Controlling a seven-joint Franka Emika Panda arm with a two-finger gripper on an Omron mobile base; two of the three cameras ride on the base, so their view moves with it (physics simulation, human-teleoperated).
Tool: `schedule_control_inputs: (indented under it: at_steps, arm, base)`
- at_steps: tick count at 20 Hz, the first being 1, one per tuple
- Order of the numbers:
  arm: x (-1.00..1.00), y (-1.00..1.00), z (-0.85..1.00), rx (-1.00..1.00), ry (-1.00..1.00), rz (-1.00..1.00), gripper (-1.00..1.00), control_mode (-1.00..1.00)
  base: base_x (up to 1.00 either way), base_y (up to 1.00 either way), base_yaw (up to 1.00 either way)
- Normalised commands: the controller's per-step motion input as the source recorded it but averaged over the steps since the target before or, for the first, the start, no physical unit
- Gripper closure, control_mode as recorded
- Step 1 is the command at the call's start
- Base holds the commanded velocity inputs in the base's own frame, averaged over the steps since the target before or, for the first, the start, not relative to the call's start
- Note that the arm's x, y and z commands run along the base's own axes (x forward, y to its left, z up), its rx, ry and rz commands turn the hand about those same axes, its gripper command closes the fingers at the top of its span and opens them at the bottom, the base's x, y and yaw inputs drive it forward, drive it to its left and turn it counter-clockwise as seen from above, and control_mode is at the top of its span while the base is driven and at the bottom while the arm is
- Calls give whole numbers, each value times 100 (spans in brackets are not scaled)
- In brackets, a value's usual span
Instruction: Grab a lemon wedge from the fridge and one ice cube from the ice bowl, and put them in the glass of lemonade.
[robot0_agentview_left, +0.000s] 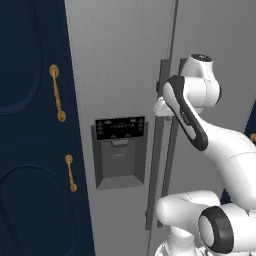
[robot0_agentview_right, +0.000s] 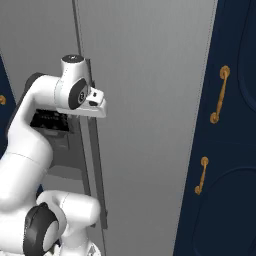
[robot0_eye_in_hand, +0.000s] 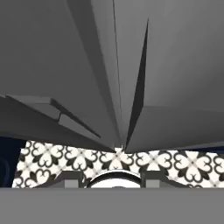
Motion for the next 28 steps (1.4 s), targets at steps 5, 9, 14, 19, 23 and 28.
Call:
schedule_control_inputs:
  at_steps: [5,9,14,19,23,28]
  arm:
    - [-60,0,-9,0,0,0,-100,-100]
    - [-90,-4,-25,0,0,0,-100,-100]
    - [-67,-1,-34,0,-1,-1,-100,-100]
    - [0,0,0,0,0,0,-100,100]
    - [0,0,0,0,0,0,-100,100]
    - [0,0,0,0,0,0,-100,100]
  base:
    - [0,0,0]
    - [0,0,0]
    - [0,0,0]
    - [-68,3,1]
    - [-55,32,19]
    - [0,46,39]
